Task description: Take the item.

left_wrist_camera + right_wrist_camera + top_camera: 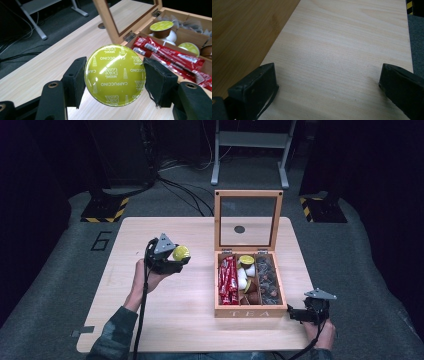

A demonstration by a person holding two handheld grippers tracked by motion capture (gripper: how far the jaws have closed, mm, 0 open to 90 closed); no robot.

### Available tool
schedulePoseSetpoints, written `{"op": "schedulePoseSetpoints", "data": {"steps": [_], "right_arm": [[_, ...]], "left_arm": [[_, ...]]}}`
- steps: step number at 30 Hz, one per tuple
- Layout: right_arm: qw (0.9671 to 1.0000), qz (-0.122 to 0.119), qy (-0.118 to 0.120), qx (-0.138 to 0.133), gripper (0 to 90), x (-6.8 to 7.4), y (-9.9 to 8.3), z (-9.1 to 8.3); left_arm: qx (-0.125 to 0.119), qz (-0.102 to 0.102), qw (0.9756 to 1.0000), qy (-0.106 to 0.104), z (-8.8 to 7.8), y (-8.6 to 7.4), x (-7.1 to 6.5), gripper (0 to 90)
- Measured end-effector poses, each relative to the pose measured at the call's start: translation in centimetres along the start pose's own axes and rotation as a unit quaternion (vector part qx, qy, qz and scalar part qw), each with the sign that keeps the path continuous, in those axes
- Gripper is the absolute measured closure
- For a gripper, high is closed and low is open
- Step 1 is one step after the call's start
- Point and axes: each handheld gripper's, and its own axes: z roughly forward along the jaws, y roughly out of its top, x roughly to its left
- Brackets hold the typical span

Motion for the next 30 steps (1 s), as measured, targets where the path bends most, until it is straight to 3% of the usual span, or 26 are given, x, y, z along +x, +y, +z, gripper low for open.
{"op": "schedulePoseSetpoints", "data": {"steps": [16, 30], "right_arm": [[1.0000, 0.000, 0.000, 0.000, 0.7, 0.0, 0.0, 0.0], [1.0000, 0.000, 0.000, 0.001, 0.8, 0.0, 0.0, 0.0]], "left_arm": [[0.005, -0.041, 0.9988, 0.028, -1.0, -2.1, 3.1, 38.0], [0.038, -0.087, 0.9945, 0.045, 0.6, -5.5, 5.7, 38.0]]}}
